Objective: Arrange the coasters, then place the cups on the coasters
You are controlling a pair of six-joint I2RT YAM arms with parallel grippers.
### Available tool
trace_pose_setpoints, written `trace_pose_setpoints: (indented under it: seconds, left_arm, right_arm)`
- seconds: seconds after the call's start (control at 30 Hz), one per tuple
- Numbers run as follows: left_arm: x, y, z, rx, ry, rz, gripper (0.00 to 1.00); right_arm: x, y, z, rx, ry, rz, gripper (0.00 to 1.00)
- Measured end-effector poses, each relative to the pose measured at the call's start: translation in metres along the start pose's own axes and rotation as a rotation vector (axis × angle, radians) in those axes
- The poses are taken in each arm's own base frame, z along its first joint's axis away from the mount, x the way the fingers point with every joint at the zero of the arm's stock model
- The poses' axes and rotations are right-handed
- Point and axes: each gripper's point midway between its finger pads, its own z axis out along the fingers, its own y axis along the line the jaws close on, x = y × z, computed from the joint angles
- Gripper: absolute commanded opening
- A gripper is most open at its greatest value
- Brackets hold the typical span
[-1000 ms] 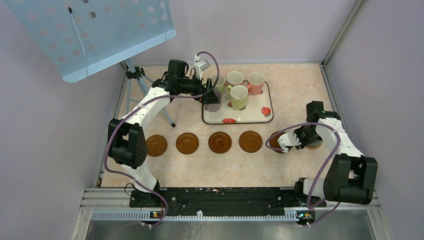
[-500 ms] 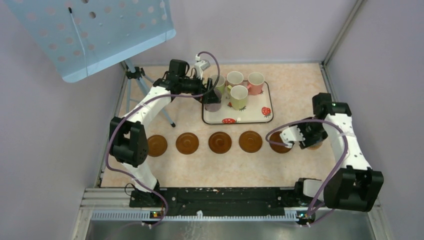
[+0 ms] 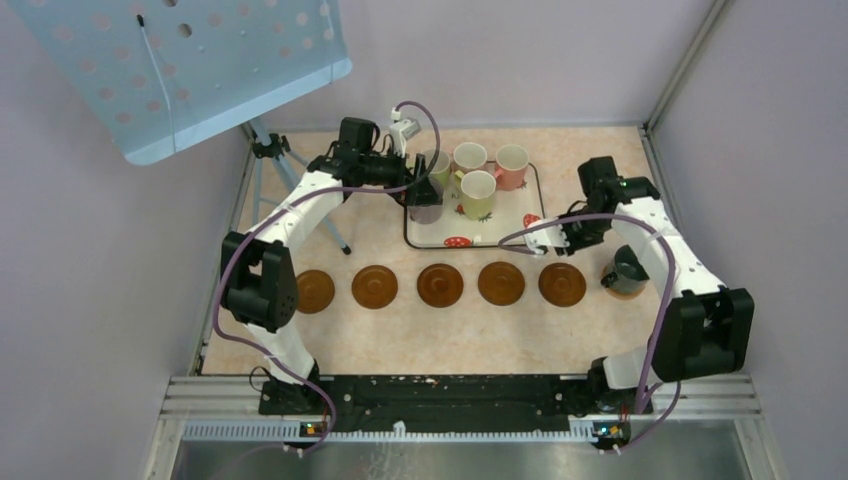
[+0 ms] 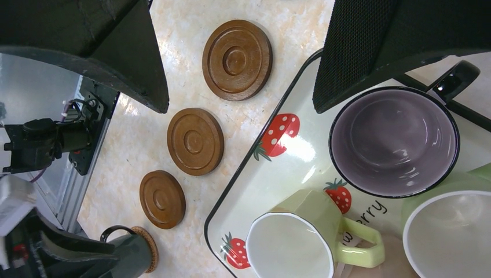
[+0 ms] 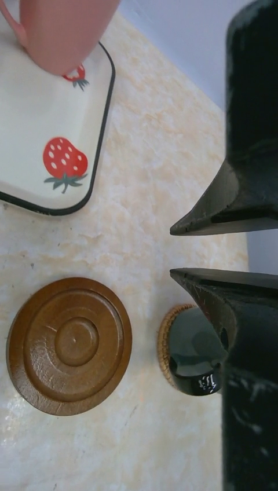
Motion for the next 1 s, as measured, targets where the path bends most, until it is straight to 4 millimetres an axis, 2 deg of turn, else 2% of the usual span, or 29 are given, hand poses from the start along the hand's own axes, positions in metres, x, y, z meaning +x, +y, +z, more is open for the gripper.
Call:
trace_pose_setpoints:
  seconds: [0.1,0.23,0.43,0.63,0.83,1.0]
  left_arm:
    - [0.0,0.0,0.0,0.0,0.0,-0.001,0.99]
    - [0.0,0.001,0.0,-0.003,0.0,0.0,0.99]
    - [0.0,0.0,0.0,-0.003,0.0,-0.002,0.99]
    - [0.0,0.0,0.0,-0.001,-0.001,-0.002,0.99]
    - [0.0,0.0,0.0,0.002,-0.001,-0.004,0.99]
    - [0.0,-0.002,0.0,0.008,-0.001,-0.004,0.99]
  right_arm:
    - [0.011,0.009,0.014,-0.011,0.048,0.027,0.26]
    - [0.022,0.036,0.035,-0.071,0.096,0.046,0.27]
    - [0.036,0.065,0.048,-0.096,0.183,0.028,0.29]
    - [0.045,0.063,0.048,-0.076,0.234,-0.01,0.38]
    - [0.049,0.071,0.047,-0.084,0.266,-0.067,0.5]
    - [0.051,0.074,0.046,-0.095,0.275,-0.1,0.55]
